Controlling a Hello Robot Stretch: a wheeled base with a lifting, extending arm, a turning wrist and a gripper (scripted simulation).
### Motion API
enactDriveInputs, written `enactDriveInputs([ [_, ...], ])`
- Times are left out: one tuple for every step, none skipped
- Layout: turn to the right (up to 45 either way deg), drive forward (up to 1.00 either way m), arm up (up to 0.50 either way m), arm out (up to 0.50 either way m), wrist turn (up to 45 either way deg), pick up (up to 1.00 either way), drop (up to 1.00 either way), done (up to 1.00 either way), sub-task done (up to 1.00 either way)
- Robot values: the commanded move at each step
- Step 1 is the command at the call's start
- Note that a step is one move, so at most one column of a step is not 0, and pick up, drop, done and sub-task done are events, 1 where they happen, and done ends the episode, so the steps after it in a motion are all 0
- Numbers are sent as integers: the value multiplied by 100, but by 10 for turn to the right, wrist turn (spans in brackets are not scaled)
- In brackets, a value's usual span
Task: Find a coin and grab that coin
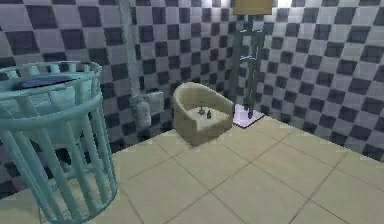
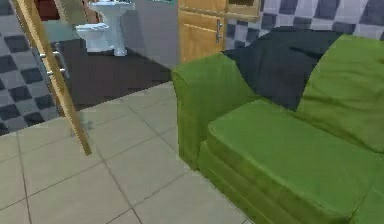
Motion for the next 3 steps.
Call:
enactDriveInputs([
  [-450, 0, 0, 0, 0, 0, 0, 0, 0],
  [0, 45, 0, 0, 0, 0, 0, 0, 0],
  [-450, 0, 0, 0, 0, 0, 0, 0, 0],
])
